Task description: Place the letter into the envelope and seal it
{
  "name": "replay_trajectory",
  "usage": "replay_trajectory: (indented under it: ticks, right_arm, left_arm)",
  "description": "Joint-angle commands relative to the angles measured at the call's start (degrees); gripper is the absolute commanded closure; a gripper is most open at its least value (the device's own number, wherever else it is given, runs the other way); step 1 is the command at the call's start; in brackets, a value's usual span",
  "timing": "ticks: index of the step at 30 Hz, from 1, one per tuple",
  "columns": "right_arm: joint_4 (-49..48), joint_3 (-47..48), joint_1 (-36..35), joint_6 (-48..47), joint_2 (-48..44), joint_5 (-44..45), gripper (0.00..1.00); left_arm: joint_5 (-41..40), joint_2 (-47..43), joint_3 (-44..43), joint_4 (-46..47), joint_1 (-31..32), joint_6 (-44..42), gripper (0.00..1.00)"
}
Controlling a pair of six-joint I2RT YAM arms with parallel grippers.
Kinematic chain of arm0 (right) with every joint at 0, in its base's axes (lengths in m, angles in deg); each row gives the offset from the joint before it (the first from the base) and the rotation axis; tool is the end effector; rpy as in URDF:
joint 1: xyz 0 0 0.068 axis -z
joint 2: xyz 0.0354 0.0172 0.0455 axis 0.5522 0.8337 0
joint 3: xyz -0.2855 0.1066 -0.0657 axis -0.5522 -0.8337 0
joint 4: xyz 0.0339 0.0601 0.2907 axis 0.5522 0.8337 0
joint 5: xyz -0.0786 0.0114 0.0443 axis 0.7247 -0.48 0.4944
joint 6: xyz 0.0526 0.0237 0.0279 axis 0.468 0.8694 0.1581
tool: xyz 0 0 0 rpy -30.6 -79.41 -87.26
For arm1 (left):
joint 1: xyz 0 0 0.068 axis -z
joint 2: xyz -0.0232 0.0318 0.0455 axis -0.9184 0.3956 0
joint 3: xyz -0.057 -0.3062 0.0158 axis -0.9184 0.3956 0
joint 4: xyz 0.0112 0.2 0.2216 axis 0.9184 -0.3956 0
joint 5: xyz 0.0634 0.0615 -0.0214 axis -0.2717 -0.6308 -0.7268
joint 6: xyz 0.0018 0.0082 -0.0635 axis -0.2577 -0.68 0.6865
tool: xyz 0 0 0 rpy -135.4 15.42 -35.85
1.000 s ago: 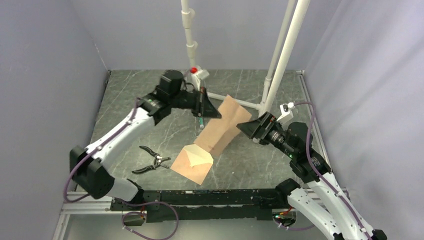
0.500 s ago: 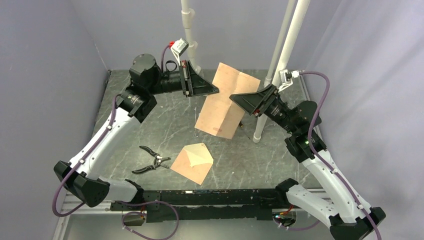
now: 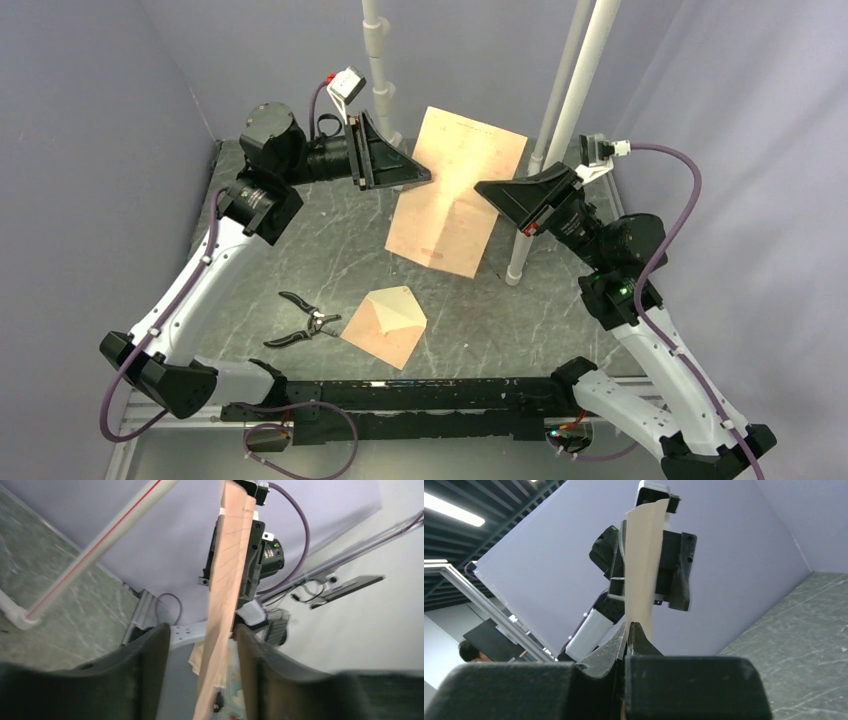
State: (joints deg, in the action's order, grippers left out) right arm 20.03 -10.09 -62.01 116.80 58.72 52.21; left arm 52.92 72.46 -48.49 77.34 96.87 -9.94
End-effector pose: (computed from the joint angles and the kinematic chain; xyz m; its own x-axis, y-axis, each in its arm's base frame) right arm 0.1477 0.1061 0.5033 -0.4727 0.6384 -0.6075 -0.7565 0.0596 0.6513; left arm 0.2478 -0.1887 0.5522 -0.7760 -0.1806 -0.6043 0.6141 0.0023 -0.7892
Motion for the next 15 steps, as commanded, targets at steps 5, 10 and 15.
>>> replay_trajectory:
  ticks: [5, 10, 15]
  right_arm:
    - [0.75, 8.61, 0.02, -7.43, 2.47, 0.47, 1.00]
    - [0.83, 11.24, 0.01, -10.17, 3.97, 0.40, 1.00]
    - [2.72, 13.49, 0.02, -15.19, 5.08, -2.02, 1.00]
  left_arm:
    - [4.80, -3.80, 2.96, 10.77, -0.20, 3.74, 0.21]
    - [7.70, -4.19, 6.34, 16.02, -0.20, 6.43, 0.36]
    - [5.67, -4.08, 3.79, 8.68, -0.20, 1.73, 0.84]
